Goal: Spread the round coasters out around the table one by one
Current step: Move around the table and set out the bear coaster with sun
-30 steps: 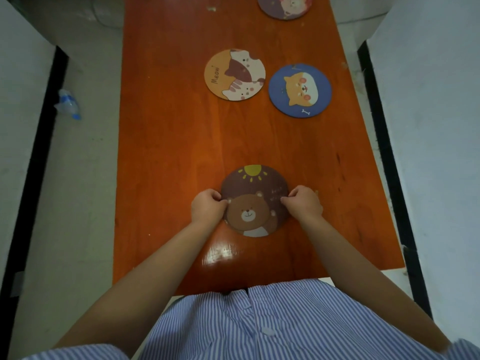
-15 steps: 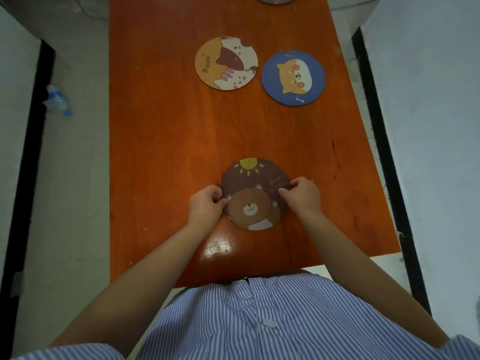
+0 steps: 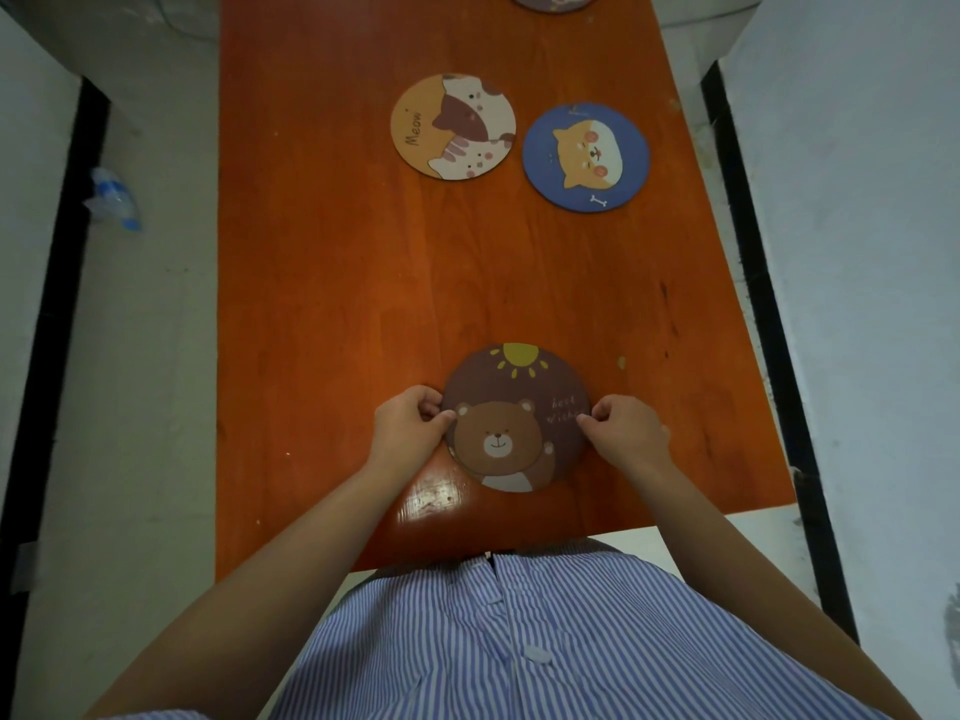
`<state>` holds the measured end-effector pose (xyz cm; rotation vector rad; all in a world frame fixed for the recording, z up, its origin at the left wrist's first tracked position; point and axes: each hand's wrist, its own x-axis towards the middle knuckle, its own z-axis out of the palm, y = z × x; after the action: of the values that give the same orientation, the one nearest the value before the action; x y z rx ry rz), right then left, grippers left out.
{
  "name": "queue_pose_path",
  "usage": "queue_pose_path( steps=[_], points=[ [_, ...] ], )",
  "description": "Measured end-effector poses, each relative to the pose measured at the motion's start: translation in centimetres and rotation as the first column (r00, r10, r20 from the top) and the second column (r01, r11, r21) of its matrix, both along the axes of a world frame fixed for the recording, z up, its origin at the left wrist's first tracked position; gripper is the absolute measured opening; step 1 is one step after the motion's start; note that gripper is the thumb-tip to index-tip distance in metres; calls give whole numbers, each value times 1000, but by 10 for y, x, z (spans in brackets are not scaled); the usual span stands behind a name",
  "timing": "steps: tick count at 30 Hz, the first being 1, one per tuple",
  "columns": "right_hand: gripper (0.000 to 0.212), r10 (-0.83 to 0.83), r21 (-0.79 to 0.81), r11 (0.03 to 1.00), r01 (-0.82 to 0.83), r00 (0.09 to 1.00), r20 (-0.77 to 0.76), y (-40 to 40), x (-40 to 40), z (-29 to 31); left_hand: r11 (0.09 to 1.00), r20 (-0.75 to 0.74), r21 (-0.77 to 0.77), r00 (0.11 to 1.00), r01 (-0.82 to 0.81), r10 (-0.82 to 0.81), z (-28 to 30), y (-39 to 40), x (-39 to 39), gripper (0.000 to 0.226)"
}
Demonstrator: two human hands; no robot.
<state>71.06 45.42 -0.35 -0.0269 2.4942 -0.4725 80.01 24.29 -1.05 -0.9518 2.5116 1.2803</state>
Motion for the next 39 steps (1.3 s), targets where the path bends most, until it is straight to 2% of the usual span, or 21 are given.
queue_pose_path(
  steps=[7, 12, 20, 27, 32, 34, 36, 39],
  points=[
    [27, 52, 114, 992, -57, 997, 51, -4, 1, 0, 998, -10, -21, 998, -60, 60, 0, 1, -2, 16],
    [43, 93, 182, 978, -104, 993, 65, -8, 3, 0, 995, -34, -65, 996, -82, 80, 0, 5, 1, 11],
    [41, 152, 202, 964, -173, 982, 115, -7, -2, 2, 995, -23, -75, 998, -58, 56, -1, 3, 2, 11],
    [41, 121, 186, 968, -169, 962, 246, -10, -22, 4, 994, 3, -105, 1000, -16, 17, -5, -2, -2, 14],
    [42, 218, 171, 949, -266, 941, 258, -10, -23, 8, 983, 37, -183, 999, -8, 15, -5, 1, 2, 14],
    [39, 290, 154, 933, -325, 934, 211, -12, -25, 12, 979, 28, -201, 998, -41, 48, -4, -2, 5, 13],
    [31, 330, 127, 933, -338, 941, 78, -18, -23, 17, 975, 11, -218, 999, -39, 42, -1, -8, 13, 13],
    [25, 264, 7, 964, -266, 953, -150, -35, -21, 22, 965, 15, -263, 1000, 2, 2, 2, -25, 27, 12]
  ],
)
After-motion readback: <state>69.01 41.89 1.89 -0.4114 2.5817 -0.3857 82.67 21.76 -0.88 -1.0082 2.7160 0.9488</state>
